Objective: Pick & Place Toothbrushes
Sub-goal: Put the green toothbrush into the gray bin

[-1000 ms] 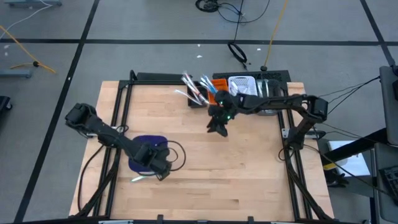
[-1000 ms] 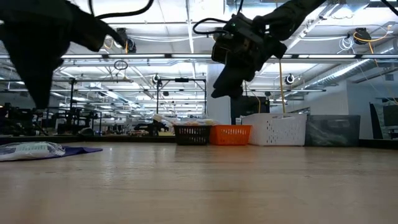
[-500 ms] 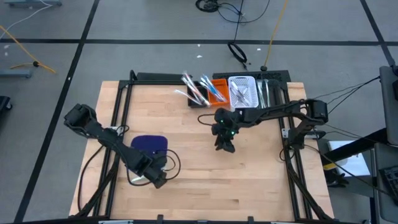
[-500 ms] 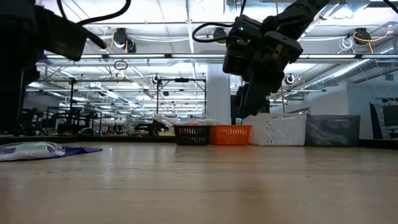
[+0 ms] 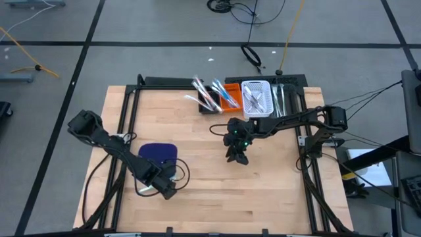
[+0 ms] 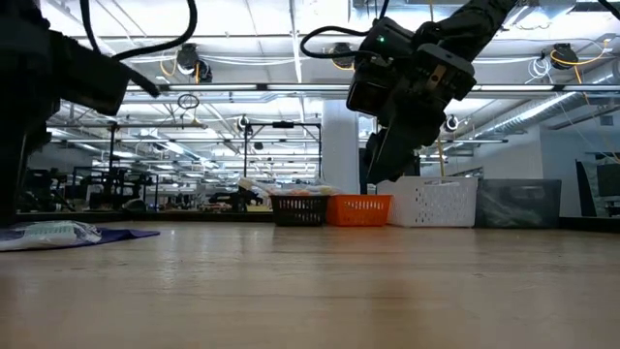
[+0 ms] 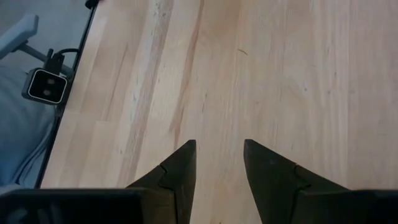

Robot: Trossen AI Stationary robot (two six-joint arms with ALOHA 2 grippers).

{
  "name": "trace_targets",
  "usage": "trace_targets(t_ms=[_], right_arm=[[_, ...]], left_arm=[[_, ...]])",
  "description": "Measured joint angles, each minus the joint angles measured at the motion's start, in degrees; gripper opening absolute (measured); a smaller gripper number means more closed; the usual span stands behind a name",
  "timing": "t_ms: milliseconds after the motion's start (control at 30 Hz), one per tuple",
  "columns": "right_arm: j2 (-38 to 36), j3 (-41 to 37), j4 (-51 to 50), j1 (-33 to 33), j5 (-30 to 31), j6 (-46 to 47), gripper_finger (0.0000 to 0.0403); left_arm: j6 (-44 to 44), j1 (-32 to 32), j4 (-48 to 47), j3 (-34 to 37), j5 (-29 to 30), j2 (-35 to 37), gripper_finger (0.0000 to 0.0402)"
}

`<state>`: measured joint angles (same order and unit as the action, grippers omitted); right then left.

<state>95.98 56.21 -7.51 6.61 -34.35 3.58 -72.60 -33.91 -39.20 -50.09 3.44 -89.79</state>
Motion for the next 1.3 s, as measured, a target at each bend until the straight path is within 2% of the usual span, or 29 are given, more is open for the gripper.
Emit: trace_targets(t_ms=[400, 500, 667, 867, 1000, 1167, 1300], right_arm=[[0.00, 0.00, 0.05, 0.02, 0.03, -0.73, 0.0125], [0.00, 0.00, 0.39, 0.02, 0.11, -1.03, 0.0125], [0.00, 0.00, 0.50, 0.02, 1.87, -1.08, 0.0125], [0.00, 0.00, 0.92, 0.04, 3.02, -1.05, 0.0125], [0.00, 0.00, 3.19, -0.34, 2.77, -0.06, 0.0125], [0.00, 0.00, 8.60, -1.94, 2.63, -0.14, 0.0125], [0.00, 0.00, 15.02, -3.76, 2.49, 0.24, 0.0125]], left_arm=[[0.46, 0.13, -0.14, 0.03, -2.90, -4.69, 0.0127], [-0.02, 0.13, -0.18, 0.03, -3.65, -4.75, 0.0097], [-2.90, 0.34, -0.24, 0.03, -5.29, -4.13, 0.0012], [-2.16, 0.50, -2.24, -3.91, -6.58, -3.95, 0.0004], [1.10, 0.69, -5.82, -8.59, -0.08, -3.95, 0.0003], [2.23, 1.68, -9.42, -14.09, 13.25, -3.90, 0.0002], [6.76, 2.47, -9.91, -17.54, 23.28, -3.88, 0.0002]])
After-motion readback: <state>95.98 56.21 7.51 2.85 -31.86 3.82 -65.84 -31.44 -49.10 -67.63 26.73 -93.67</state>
